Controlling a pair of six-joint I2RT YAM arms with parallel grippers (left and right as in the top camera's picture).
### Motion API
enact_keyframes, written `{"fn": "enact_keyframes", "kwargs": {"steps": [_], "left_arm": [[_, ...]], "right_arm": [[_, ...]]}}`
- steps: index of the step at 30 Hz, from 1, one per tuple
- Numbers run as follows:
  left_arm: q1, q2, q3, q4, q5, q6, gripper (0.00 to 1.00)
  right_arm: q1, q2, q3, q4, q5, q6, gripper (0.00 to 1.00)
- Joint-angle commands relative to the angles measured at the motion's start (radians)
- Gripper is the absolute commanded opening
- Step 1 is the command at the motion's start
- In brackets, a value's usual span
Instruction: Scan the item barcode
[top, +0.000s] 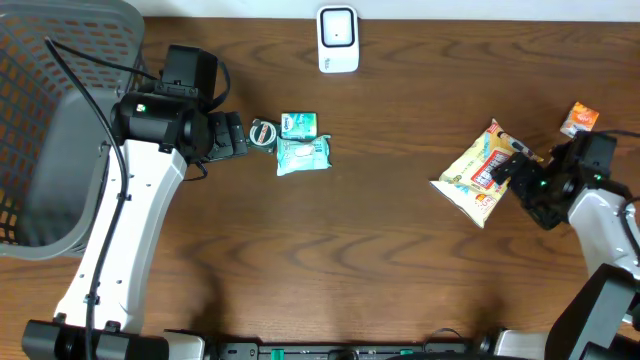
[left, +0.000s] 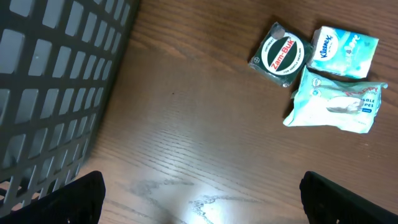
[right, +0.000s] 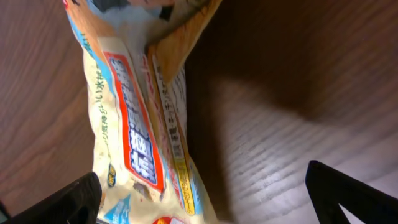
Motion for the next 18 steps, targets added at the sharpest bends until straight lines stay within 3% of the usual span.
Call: {"fn": "enact_keyframes", "kwargs": {"steps": [1, 7, 18], "left_arm": [[0.002, -0.002, -0.001, -0.002, -0.016, -0.005, 0.99], [0.002, -0.002, -0.001, -0.002, -0.016, -0.005, 0.99], [0.002, -0.002, -0.001, -0.002, -0.016, -0.005, 0.99]], "right_arm": [[0.014, 0.000, -0.063, 0.083, -0.023, 0.037, 0.95], [0.043, 0.000, -0.139, 0.206, -0.021, 0.072, 0.84], [0.117, 0.000, -0.148, 0.272, 0.056, 0.094, 0.84]]}}
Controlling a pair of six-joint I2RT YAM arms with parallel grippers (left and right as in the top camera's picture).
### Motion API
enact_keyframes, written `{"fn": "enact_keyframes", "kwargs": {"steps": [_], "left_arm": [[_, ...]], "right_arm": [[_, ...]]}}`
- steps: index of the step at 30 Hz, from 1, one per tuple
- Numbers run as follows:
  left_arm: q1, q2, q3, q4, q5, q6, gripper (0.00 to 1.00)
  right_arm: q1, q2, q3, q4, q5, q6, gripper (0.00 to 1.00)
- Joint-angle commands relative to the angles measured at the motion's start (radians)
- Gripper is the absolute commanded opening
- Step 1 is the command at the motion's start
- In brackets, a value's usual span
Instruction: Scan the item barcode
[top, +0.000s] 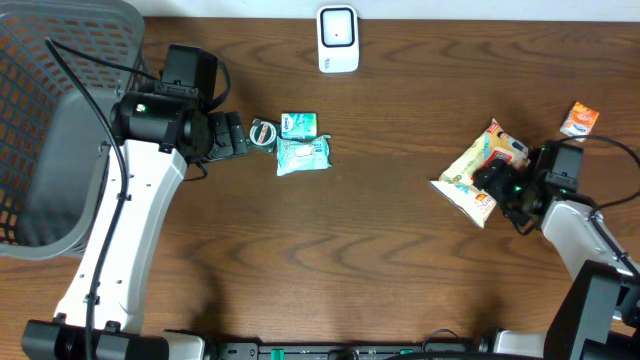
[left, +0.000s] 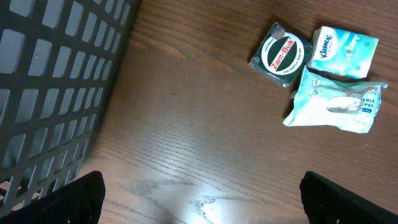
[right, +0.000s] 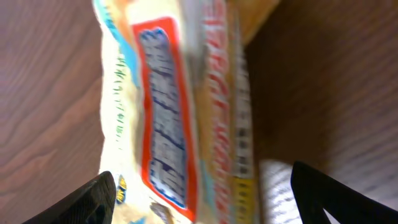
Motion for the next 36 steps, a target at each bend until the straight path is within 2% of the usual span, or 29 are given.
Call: {"fn": "enact_keyframes", "kwargs": {"steps": [1, 11, 16, 18, 20, 21, 22, 24, 25, 26, 33, 36], "left_arm": [[0.002, -0.002, -0.001, -0.003, -0.016, -0.005, 0.99], [0.002, -0.002, -0.001, -0.002, -0.016, -0.005, 0.98], [0.002, -0.002, -0.001, -0.002, -0.016, -0.005, 0.99], [0.002, -0.002, -0.001, -0.002, -0.016, -0.005, 0.99], [0.002, -0.002, -0.001, -0.003, -0.016, -0.005, 0.98], [0.002, -0.002, -0.001, -0.003, -0.016, -0.005, 0.99], [0.002, -0.002, -0.001, -0.002, -0.016, -0.005, 0.99], [0.002, -0.002, -0.001, -0.002, -0.016, -0.005, 0.98], [0.002, -0.002, -0.001, -0.002, -0.016, -0.005, 0.99], [0.002, -0.002, -0.001, -0.002, -0.016, -0.005, 0.99], [0.002, -0.002, -0.001, -0.002, -0.016, -0.005, 0.99], [0.002, -0.002, -0.001, -0.002, -0.016, -0.005, 0.99]], "right_arm": [[0.011, 0.000, -0.005, 0.019, 0.029, 0.023, 0.84], [0.011, 0.012, -0.005, 0.070, 0.029, 0.023, 0.89], [0.011, 0.101, -0.005, 0.122, 0.003, 0.023, 0.89], [0.011, 0.141, -0.005, 0.155, -0.042, 0.022, 0.82], [0.011, 0.173, -0.005, 0.181, -0.086, 0.022, 0.70], [0.011, 0.182, -0.005, 0.191, -0.105, 0.022, 0.61], [0.011, 0.186, -0.005, 0.203, -0.119, 0.022, 0.43], [0.011, 0.182, -0.004, 0.220, -0.149, 0.022, 0.21], [0.011, 0.176, -0.003, 0.229, -0.168, 0.022, 0.05], [0.011, 0.170, -0.003, 0.231, -0.182, 0.022, 0.01], [0.012, 0.000, -0.002, 0.192, -0.167, 0.023, 0.02], [0.032, -0.119, -0.002, 0.136, -0.073, 0.023, 0.01]]}}
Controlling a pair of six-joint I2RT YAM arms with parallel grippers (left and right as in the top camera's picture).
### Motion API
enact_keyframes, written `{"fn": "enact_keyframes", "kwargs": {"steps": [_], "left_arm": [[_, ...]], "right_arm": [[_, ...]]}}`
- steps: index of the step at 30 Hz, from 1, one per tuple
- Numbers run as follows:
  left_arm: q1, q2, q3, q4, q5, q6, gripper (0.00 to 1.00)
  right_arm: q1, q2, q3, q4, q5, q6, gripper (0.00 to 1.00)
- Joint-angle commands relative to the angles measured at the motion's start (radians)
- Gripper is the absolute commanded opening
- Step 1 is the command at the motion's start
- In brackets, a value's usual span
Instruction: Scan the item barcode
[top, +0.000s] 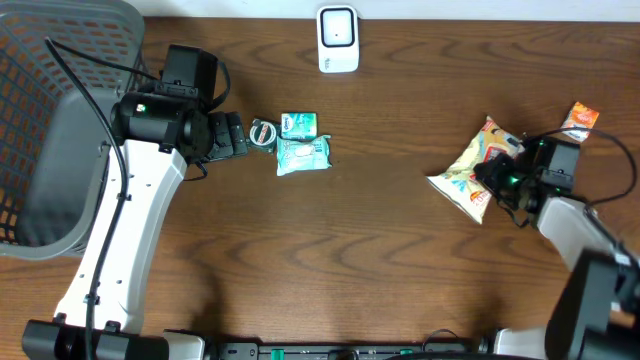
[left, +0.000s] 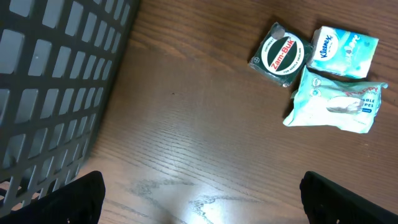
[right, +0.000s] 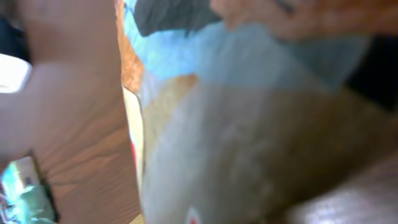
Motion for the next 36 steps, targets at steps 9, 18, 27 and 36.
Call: {"fn": "enact_keyframes", "kwargs": {"steps": [9, 18, 27, 36], "left_arm": [[0.002, -0.002, -0.001, -0.002, -0.017, -0.005, 0.99], [0.002, -0.002, -0.001, -0.002, -0.017, -0.005, 0.99], [0.002, -0.002, -0.001, -0.002, -0.017, -0.005, 0.98], [0.002, -0.002, -0.001, -0.002, -0.017, -0.005, 0.99]], "right_arm": [[0.211, -0.391, 0.006, -0.280, 0.673, -0.034, 0.02], [0.346, -0.383, 0.080, -0.401, 1.020, -0.166, 0.01], [0.407, -0.308, 0.135, -0.478, 1.172, -0.280, 0.01], [0.528, -0.159, 0.143, -0.465, 1.014, -0.205, 0.01]]}}
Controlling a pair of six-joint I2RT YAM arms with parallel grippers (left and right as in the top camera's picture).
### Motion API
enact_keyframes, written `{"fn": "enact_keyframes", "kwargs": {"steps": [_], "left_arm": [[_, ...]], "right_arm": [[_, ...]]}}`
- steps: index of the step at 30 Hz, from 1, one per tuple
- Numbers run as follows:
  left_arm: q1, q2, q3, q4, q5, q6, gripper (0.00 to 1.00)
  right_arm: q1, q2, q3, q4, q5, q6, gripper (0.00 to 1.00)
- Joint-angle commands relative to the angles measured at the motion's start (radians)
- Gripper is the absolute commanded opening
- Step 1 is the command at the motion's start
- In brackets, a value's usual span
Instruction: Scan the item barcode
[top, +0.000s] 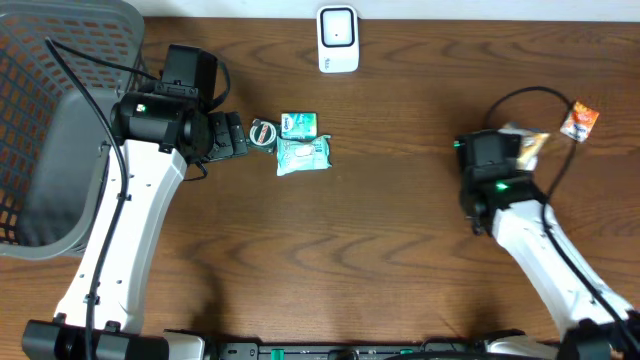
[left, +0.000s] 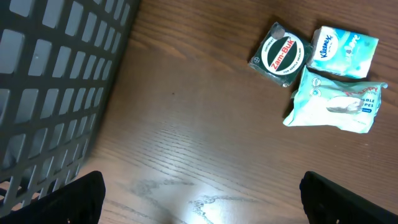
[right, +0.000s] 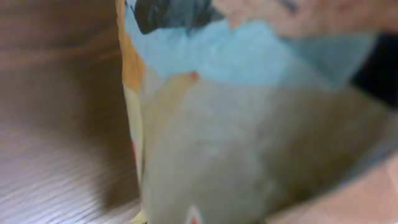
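The snack bag (right: 236, 137) fills the right wrist view as a blurred, close mass of pale, blue and orange. From overhead only its corner (top: 527, 148) shows past the wrist, and my right gripper (top: 508, 150) is shut on it at the right of the table. The white scanner (top: 338, 38) stands at the far edge, in the middle. My left gripper (left: 199, 202) is open over bare wood, with its fingertips (left: 74, 199) at the bottom corners of the left wrist view. Seen from overhead, the left gripper (top: 232, 135) sits just left of the small items.
A Zam-Buk tin (top: 263, 132), a Kleenex pack (top: 298, 123) and a wipes pack (top: 303, 155) lie together left of centre. A small orange packet (top: 579, 120) lies at the far right. A grey mesh basket (top: 60, 60) takes up the left end.
My right arm has swung round and the gripper now sits further back and right, with the snack bag off its old spot and mostly hidden under the wrist. The left arm has not moved.
My right gripper was open beside the snack bag lying at the right of the table. Then it was closer, with the bag between its fingers. Then the bag filled the wrist view, gripped. Now it is held further back. The left arm stayed still throughout.
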Motion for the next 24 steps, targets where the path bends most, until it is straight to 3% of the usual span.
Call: {"fn": "enact_keyframes", "kwargs": {"steps": [1, 6, 12, 20, 21, 22, 24], "left_arm": [[0.002, -0.002, -0.001, -0.002, -0.017, -0.005, 0.99], [0.002, -0.002, -0.001, -0.002, -0.017, -0.005, 0.99], [0.002, -0.002, -0.001, -0.002, -0.017, -0.005, 0.99], [0.002, -0.002, -0.001, -0.002, -0.017, -0.005, 0.98], [0.002, -0.002, -0.001, -0.002, -0.017, -0.005, 0.99], [0.002, -0.002, -0.001, -0.002, -0.017, -0.005, 0.98], [0.002, -0.002, -0.001, -0.002, -0.017, -0.005, 0.98]], "right_arm": [[0.077, 0.001, 0.036, 0.030, -0.106, 0.078, 0.01], [0.100, -0.022, 0.153, 0.045, -0.383, 0.151, 0.01], [0.066, -0.018, 0.213, 0.209, -0.990, 0.154, 0.01], [0.072, 0.117, 0.153, 0.203, -1.098, 0.209, 0.02], [0.072, 0.145, 0.148, 0.203, -1.094, 0.209, 0.07], [0.066, 0.206, 0.148, 0.196, -1.066, 0.209, 0.40], [0.055, 0.237, 0.148, 0.185, -1.048, 0.209, 0.64]]}}
